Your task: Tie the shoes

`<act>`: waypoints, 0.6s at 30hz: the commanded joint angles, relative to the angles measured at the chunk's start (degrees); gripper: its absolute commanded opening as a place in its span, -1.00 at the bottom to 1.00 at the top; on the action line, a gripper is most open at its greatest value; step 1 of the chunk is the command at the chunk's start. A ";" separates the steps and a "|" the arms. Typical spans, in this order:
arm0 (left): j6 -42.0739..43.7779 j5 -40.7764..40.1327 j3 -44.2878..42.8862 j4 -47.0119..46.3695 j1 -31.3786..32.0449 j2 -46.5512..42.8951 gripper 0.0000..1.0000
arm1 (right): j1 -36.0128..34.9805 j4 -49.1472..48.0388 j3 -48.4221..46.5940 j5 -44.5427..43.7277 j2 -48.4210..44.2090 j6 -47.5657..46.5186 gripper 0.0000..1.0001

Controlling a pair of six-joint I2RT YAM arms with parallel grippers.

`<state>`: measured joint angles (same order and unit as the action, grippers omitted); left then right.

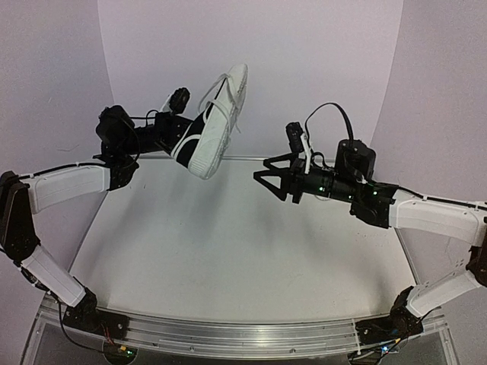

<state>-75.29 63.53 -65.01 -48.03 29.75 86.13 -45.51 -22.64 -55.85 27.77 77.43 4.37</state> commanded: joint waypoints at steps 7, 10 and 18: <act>-4.90 3.39 -0.05 -11.89 2.29 -0.44 -1.00 | -1.19 -6.62 -5.48 -2.76 0.74 -8.14 0.04; -4.94 3.36 -0.14 -12.35 2.77 -0.27 -1.00 | -1.88 -6.90 -7.01 -0.70 1.74 -8.23 -0.03; -4.78 3.39 -0.78 -12.38 3.43 0.31 -1.00 | -5.35 -6.94 -10.15 2.06 4.79 -9.55 -0.06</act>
<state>-79.50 67.55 -64.49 -54.70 32.69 86.80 -49.17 -27.46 -63.04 27.51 80.60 -3.51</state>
